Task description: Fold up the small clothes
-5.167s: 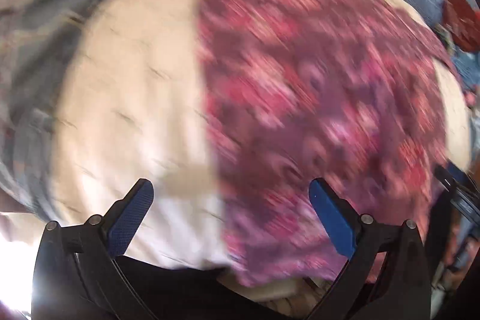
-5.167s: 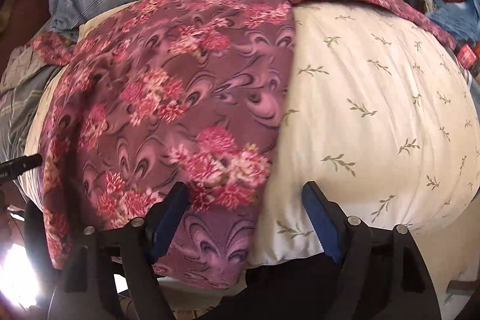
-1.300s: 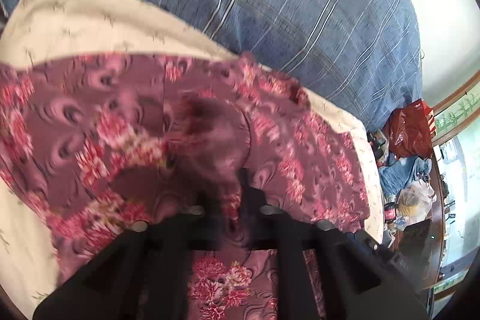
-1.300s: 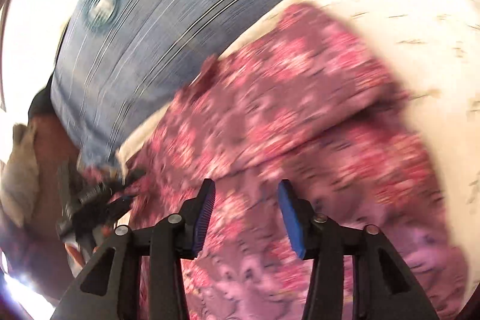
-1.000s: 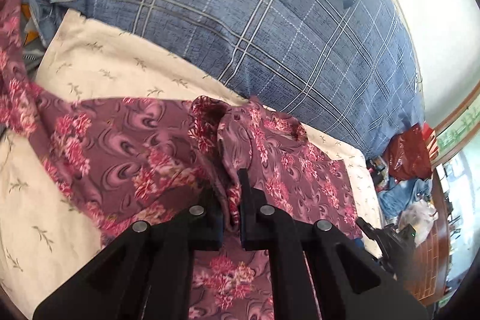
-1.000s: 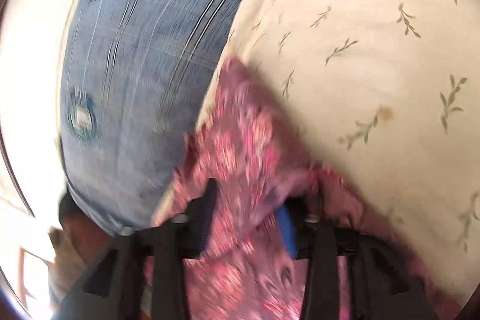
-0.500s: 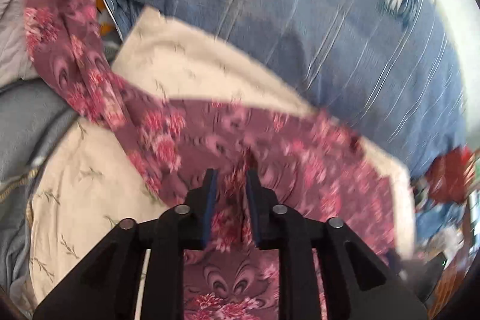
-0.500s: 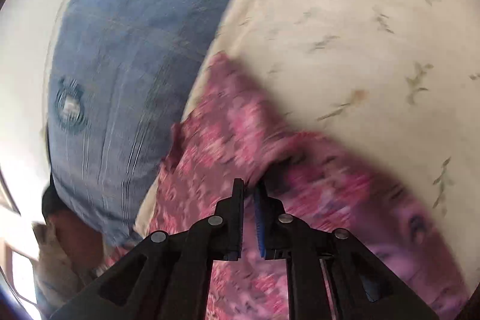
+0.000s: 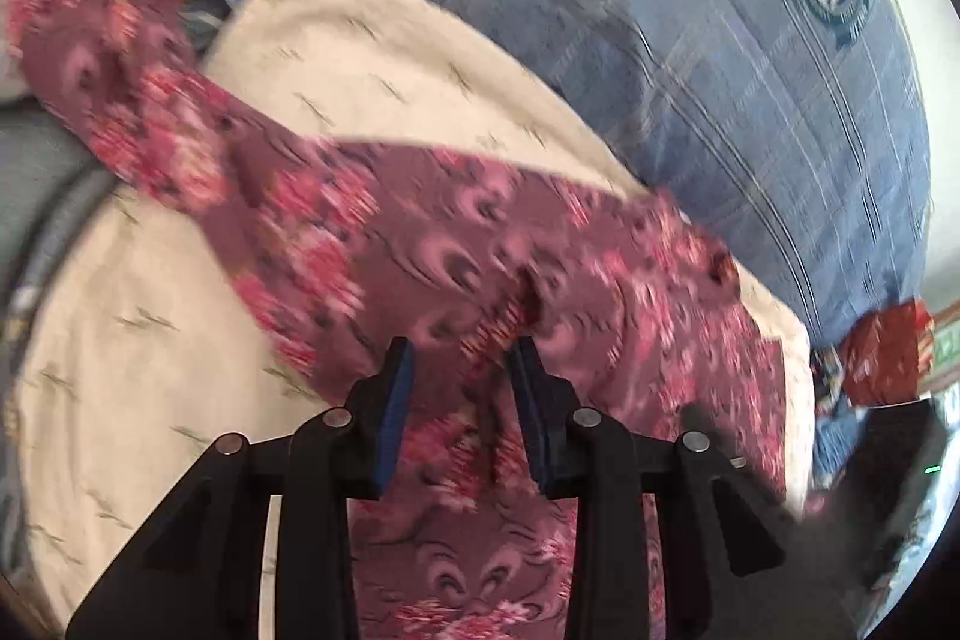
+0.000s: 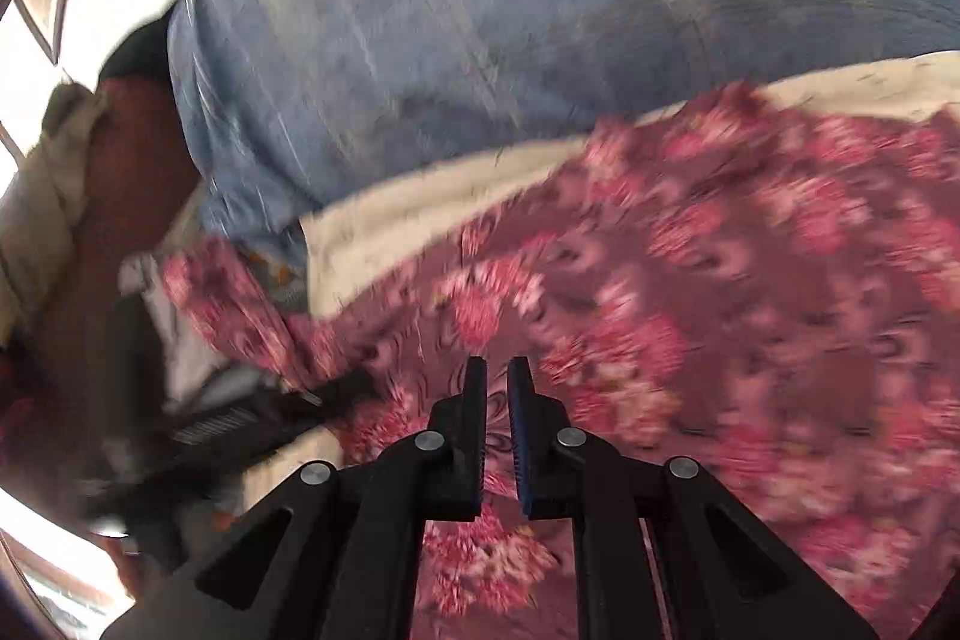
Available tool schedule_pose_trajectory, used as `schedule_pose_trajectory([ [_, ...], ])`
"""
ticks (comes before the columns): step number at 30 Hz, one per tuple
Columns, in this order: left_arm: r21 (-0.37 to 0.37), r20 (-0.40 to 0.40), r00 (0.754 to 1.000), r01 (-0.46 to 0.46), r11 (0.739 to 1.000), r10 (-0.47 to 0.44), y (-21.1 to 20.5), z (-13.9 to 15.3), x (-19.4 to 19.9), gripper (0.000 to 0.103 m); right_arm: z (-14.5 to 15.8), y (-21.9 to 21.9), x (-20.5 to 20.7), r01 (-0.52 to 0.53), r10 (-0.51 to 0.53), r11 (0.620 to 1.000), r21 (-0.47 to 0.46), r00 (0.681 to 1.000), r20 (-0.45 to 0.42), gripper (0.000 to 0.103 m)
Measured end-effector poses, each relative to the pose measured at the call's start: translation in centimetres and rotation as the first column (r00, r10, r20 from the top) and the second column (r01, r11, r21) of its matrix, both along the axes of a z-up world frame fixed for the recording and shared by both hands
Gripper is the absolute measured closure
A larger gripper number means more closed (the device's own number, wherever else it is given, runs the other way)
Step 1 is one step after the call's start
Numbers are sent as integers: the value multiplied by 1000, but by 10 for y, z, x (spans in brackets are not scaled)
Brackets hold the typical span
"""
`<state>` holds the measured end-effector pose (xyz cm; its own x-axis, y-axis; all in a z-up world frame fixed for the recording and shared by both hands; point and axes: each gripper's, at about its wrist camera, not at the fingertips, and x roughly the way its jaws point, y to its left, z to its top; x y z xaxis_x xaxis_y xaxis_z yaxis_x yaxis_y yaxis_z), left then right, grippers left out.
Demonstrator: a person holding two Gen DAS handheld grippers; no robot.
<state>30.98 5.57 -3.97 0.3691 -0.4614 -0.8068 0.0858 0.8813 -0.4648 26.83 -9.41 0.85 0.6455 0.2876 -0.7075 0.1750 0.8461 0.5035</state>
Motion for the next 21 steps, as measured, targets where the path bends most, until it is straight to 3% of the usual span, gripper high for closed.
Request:
schedule_pose_trajectory([
  [2,-5,8,999,-47,999,47,16,5,5,62,-27,15,14,-66,66,998,4,993,-96,93],
  [3,-7,8,998,-67,998,67,24,6,8,56,-38,17,11,-63,63,998,3,996,-64,94],
  [4,-8,7,996,-89,996,89,33,7,12,55,-38,16,2,-34,34,999,-1,999,20,94],
  [5,-9,8,993,-114,993,115,44,8,13,55,-42,16,-3,-26,26,1000,-1,999,37,94],
  [11,39,-5,975,-224,974,224,98,23,47,55,-40,12,-11,-19,18,1000,8,999,51,94],
  [13,123,-16,974,-222,967,225,100,33,70,55,-40,11,-12,-18,17,1000,14,998,57,94],
  [15,213,-14,974,-218,952,226,93,41,91,45,-42,9,-10,-18,16,999,34,998,62,94],
  [18,402,-17,976,-190,896,215,79,47,125,44,-43,7,-7,-18,13,998,64,997,70,95],
  [21,583,-50,985,-106,806,165,53,34,151,44,-43,3,-11,-19,13,997,81,997,77,95],
])
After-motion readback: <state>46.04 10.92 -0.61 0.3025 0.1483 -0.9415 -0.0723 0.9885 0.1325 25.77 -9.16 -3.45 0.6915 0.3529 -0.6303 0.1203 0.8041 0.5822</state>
